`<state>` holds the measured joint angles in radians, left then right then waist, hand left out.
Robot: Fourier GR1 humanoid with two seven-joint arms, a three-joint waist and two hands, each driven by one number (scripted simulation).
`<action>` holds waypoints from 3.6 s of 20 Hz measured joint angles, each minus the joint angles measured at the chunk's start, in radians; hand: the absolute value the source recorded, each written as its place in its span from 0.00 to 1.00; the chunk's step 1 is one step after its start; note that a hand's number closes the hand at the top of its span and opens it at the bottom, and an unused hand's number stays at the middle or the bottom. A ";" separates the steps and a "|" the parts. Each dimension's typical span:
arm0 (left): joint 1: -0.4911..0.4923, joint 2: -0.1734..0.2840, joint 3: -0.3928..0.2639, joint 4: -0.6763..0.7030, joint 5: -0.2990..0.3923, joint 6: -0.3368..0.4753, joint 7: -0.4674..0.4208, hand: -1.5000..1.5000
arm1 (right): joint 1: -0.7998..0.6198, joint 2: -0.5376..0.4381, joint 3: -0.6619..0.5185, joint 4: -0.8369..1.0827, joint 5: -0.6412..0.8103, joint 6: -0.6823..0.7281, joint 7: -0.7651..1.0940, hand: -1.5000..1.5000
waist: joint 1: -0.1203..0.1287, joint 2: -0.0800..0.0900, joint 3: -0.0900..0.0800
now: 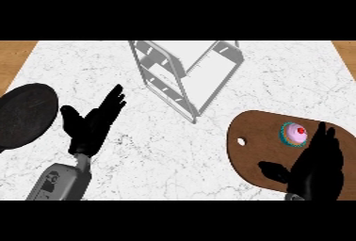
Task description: Pick the cupcake from the cutting board and place it in the tiered basket
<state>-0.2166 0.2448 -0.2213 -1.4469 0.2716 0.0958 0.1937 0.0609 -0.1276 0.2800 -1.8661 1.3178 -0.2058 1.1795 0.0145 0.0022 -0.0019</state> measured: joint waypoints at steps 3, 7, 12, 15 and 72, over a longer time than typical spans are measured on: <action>0.034 -0.008 -0.002 -0.018 -0.007 -0.004 -0.012 0.50 | -0.027 0.046 -0.028 0.037 0.046 0.016 -0.012 0.00 | -0.005 -0.001 0.001; 0.042 -0.002 0.019 -0.021 -0.009 -0.025 -0.008 0.50 | -0.041 0.087 -0.067 0.073 0.078 0.022 -0.039 0.00 | -0.010 -0.002 0.001; 0.058 -0.003 0.039 -0.047 -0.018 -0.044 0.007 0.50 | -0.043 0.113 -0.111 0.102 0.086 0.006 -0.074 0.00 | -0.013 -0.002 0.002; 0.052 -0.018 0.050 -0.035 -0.033 -0.047 0.003 0.50 | -0.058 0.120 -0.138 0.133 0.079 -0.006 -0.089 0.00 | -0.014 -0.002 0.002; 0.035 -0.112 0.126 -0.021 -0.124 -0.133 0.029 0.50 | -0.684 -0.508 -0.412 0.770 -0.828 0.715 -1.580 1.00 | 0.009 0.003 0.002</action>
<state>-0.1821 0.1330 -0.0958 -1.4679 0.1478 -0.0371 0.2226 -0.6227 -0.6359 -0.1315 -1.0960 0.4897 0.5090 -0.4010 0.0239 0.0055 0.0000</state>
